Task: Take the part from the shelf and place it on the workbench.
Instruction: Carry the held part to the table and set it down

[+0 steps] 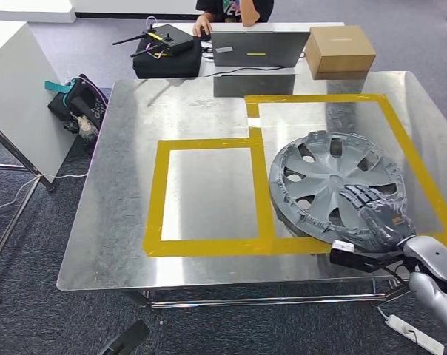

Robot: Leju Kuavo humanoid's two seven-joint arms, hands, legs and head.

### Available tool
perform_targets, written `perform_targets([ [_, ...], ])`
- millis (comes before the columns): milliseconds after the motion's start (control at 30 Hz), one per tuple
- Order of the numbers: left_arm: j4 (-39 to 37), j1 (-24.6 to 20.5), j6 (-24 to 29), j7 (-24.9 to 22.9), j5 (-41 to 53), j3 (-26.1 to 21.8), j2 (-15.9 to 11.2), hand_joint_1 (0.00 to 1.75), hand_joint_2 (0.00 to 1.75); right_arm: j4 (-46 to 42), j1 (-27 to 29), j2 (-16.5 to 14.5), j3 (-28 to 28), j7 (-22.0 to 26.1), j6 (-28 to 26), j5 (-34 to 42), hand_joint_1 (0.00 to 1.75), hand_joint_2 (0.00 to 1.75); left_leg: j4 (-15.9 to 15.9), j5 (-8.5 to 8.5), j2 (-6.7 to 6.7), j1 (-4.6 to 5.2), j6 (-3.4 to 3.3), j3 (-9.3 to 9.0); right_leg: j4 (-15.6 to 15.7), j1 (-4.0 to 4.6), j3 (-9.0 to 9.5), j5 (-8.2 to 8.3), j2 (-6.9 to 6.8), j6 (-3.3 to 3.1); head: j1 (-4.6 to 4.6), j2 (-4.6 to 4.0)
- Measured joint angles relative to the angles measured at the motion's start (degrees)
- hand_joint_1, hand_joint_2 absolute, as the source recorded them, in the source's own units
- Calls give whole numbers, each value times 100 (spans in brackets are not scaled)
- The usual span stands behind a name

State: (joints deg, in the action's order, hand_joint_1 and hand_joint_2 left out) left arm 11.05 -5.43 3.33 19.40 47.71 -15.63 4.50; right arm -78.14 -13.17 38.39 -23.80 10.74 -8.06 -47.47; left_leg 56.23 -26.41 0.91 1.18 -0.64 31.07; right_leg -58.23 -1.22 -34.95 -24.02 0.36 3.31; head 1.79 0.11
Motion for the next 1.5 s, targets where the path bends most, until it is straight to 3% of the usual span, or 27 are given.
perform_targets([
  [167, -2, 75, 97, -8, -144, -166, 7, 0, 0, -1076, 931, -296, 942, 689, -51, 1153, 0, 0, -1, -6, 1, -1, 1, 1, 0, 1, -1, -8, -1, -2, -1, 0],
  [433, -2, 133, 104, -1, -327, -380, 27, 0, 0, -2242, 1832, -748, 1959, 1286, -15, 1965, 0, 0, 0, -8, 0, 0, 2, -3, 4, 0, 3, -11, 0, -4, 1, 0],
  [567, -2, 139, 67, 8, -477, -535, 67, 0, 0, -2813, 2279, -1272, 2397, 1928, -390, 2280, 0, 0, 4, -12, 0, 1, 0, -3, 10, -2, 4, -9, 1, -2, 1, 0],
  [700, -1, 139, 44, -19, -567, -672, 92, 0, 0, -3308, 2586, -1896, 2633, 2411, -880, 2415, 0, 0, -74, 41, -16, -8, -107, -40, 88, -8, 34, 36, 18, 73, -4, 0],
  [733, 0, 134, 44, -26, -569, -687, 98, 0, 0, -3403, 2636, -2023, 2655, 2476, -955, 2419, 0, 0, -144, 90, -26, -30, -122, -77, 37, 4, 7, -15, 20, 84, 2, 0],
  [800, 1, 124, 48, -43, -567, -723, 112, 0, 0, -3529, 2711, -2252, 2673, 2575, -1056, 2398, 0, 0, -248, 153, -49, -74, -129, -135, -435, 15, -205, -312, 14, 98, 27, 0],
  [867, 1, 120, 71, -61, -568, -767, 116, 0, 0, -3574, 2774, -2444, 2668, 2648, -1119, 2383, 0, 0, -259, 162, -61, -85, -132, -139, -1204, 4, -533, -660, 9, 128, 41, 0],
  [900, 0, 120, 87, -67, -570, -783, 120, 0, 0, -3582, 2806, -2519, 2660, 2673, -1137, 2385, 0, 0, -256, 163, -65, -89, -125, -138, -1440, -5, -625, -724, 7, 145, 40, 0],
  [933, 0, 119, 102, -69, -574, -793, 124, 0, 0, -3585, 2831, -2584, 2650, 2694, -1153, 2394, 0, 0, -251, 163, -66, -97, -110, -138, -1454, -14, -611, -680, 4, 163, 40, 0],
  [967, 0, 118, 114, -69, -578, -799, 134, 0, 0, -3588, 2845, -2639, 2640, 2708, -1163, 2405, 0, 0, -239, 158, -63, -112, -86, -139, -1223, -25, -472, -534, 1, 183, 41, 0],
  [1033, 1, 113, 127, -69, -579, -803, 154, 0, 0, -3592, 2853, -2733, 2622, 2732, -1175, 2448, 0, 0, -166, 122, -52, -137, -1, -122, -435, -50, -22, -240, 9, 234, 45, 0],
  [1100, 1, 109, 138, -68, -579, -813, 157, 0, 0, -3600, 2865, -2810, 2610, 2750, -1181, 2516, 0, 0, -71, 92, -36, -135, 90, -73, -11, -52, 223, -158, 47, 177, 46, 0],
  [1233, 0, 112, 143, -67, -571, -834, 163, 0, 0, -3602, 2907, -2921, 2606, 2772, -1148, 2680, 0, 0, 47, 33, -28, -143, 202, 26, -60, -35, 143, -133, 61, -41, 26, 0],
  [1267, 0, 110, 143, -65, -567, -836, 168, 0, 0, -3603, 2910, -2942, 2606, 2782, -1129, 2709, 0, 0, 224, -112, -31, -149, 225, 107, -59, -36, 114, -111, 52, -87, 25, 0],
  [1333, 0, 106, 143, -60, -558, -842, 175, 0, 0, -3603, 2918, -2977, 2607, 2798, -1100, 2745, 0, 0, 896, -551, -37, -152, 255, 401, -57, -31, 36, -60, 30, -159, 18, 0],
  [1400, 0, 109, 140, -57, -555, -857, 180, 0, 0, -3603, 2927, -3004, 2607, 2805, -1086, 2763, 0, 0, 1553, -861, -38, -153, 253, 663, -58, -17, -61, 2, 15, -184, 18, 0],
  [1467, 1, 110, 135, -56, -552, -881, 184, 0, 0, -3602, 2929, -3026, 2607, 2807, -1070, 2771, 0, 0, 1560, -799, -38, -152, 224, 598, -59, -5, -146, 69, 12, -174, 20, 0],
  [1500, 1, 106, 136, -55, -546, -892, 184, 0, 0, -3602, 2928, -3035, 2607, 2805, -1060, 2772, 0, 0, 1225, -642, -38, -151, 198, 378, -59, -2, -181, 105, 13, -159, 19, 0],
])
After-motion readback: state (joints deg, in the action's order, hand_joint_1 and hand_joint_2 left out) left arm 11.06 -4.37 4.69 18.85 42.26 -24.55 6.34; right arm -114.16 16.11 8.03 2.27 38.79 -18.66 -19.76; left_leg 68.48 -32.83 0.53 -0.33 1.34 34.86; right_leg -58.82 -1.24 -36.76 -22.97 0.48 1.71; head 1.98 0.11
